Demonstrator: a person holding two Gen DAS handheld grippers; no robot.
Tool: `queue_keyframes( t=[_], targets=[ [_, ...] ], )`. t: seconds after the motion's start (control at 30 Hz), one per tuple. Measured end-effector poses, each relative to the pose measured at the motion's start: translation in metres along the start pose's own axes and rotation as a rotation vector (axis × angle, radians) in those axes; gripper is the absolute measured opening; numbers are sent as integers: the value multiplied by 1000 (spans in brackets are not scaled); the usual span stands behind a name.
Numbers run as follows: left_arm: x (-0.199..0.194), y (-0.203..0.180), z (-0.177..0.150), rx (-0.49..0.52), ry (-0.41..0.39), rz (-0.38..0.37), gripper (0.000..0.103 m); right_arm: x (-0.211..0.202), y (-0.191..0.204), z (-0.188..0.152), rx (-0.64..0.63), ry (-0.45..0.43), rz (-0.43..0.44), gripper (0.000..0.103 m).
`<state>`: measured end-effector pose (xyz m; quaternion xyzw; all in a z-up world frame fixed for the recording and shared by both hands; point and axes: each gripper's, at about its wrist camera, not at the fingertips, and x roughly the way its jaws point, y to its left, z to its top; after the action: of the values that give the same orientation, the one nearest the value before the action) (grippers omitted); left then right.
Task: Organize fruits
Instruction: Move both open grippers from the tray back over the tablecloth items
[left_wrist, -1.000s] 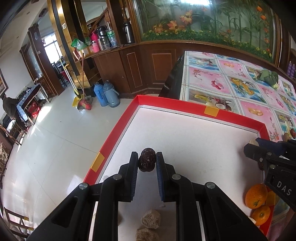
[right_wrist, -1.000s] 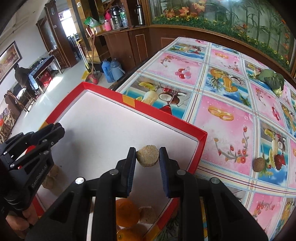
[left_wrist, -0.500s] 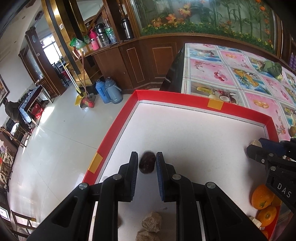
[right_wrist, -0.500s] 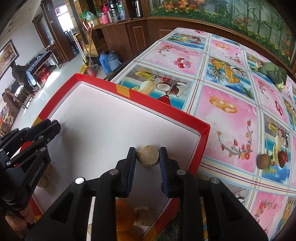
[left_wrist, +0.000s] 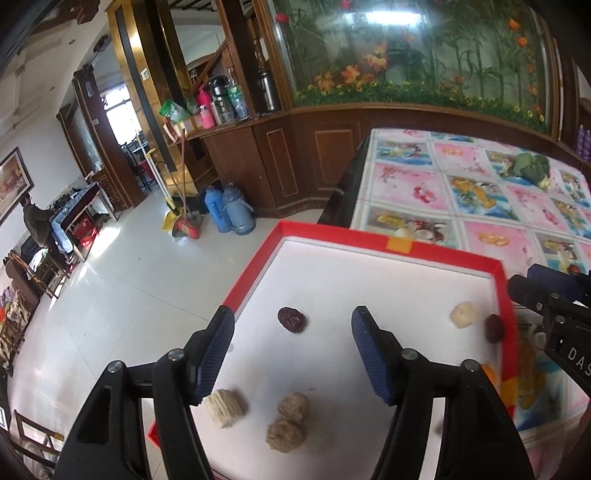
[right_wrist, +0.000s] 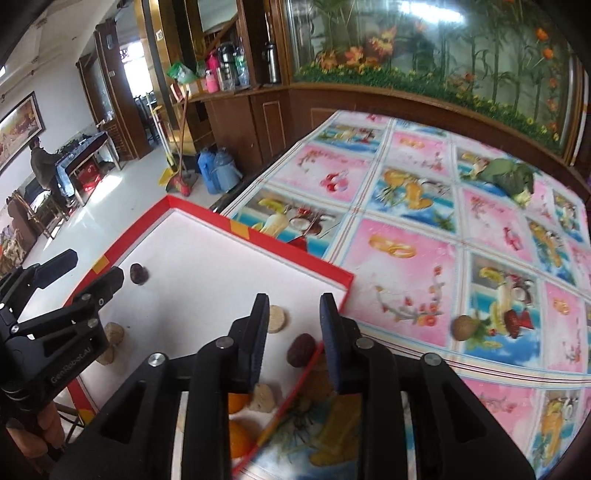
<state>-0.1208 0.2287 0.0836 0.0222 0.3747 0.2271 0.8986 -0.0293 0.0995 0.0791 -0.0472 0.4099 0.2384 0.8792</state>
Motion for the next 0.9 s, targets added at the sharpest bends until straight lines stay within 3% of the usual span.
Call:
queue_keyframes(
  t=[0.07, 0.27, 0.9],
  targets=[
    [-10, -8, 1, 12, -21, -13, 70, -14, -3, -2, 0, -29, -19, 42],
    [-34, -31, 5, 34, -71, -61, 78, -46, -15, -7, -3, -82, -78, 44],
    [-72, -102, 3, 146, -90, -158, 79, -108, -82, -28, 61, -138, -279, 48]
  ],
)
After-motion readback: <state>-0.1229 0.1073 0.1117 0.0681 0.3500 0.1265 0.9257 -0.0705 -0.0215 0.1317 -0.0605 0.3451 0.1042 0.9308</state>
